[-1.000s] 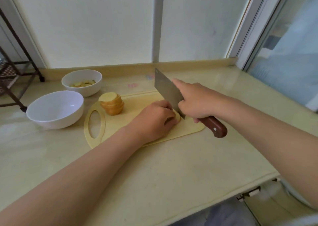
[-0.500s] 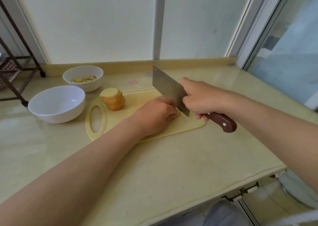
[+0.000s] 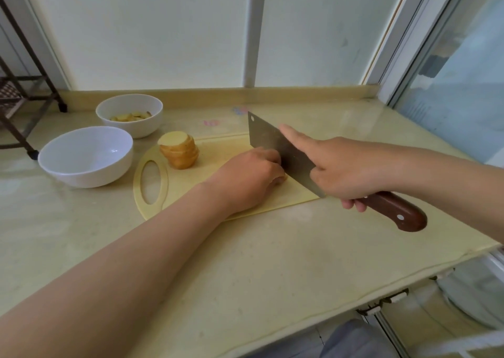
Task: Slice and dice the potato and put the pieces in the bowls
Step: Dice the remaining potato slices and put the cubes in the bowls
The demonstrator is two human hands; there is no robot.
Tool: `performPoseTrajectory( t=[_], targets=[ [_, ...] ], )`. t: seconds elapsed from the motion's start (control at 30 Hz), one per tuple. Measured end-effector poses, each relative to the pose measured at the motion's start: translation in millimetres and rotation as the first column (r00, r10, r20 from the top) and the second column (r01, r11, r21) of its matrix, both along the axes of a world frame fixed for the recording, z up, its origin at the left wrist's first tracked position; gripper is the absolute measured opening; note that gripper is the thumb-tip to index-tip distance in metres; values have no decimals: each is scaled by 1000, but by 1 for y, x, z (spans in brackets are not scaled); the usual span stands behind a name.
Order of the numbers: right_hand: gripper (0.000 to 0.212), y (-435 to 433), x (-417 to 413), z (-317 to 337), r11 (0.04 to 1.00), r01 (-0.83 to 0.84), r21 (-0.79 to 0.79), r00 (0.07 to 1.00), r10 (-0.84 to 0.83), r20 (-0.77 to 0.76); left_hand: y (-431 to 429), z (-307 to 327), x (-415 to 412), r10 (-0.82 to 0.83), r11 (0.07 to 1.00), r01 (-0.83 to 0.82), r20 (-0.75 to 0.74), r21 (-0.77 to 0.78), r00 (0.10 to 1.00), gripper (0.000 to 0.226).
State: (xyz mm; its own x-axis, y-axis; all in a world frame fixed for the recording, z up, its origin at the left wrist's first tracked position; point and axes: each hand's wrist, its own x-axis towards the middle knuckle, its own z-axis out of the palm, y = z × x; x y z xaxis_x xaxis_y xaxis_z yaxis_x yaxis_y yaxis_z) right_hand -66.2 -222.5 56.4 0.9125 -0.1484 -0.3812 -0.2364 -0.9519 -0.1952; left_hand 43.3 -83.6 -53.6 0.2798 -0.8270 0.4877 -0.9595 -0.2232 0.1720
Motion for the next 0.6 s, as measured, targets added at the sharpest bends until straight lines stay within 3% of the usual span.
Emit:
performPoseTrajectory(
  t=[0.17, 0.6],
  targets=[
    [92, 12, 42, -16, 998, -32, 58, 989, 24, 148, 0, -1, 1, 11, 1000, -11, -9, 22, 1000, 21],
    [93, -12, 20, -11, 979, 5, 205, 974, -52, 223, 6, -2, 0, 66, 998, -66, 19, -21, 998, 25]
  ],
)
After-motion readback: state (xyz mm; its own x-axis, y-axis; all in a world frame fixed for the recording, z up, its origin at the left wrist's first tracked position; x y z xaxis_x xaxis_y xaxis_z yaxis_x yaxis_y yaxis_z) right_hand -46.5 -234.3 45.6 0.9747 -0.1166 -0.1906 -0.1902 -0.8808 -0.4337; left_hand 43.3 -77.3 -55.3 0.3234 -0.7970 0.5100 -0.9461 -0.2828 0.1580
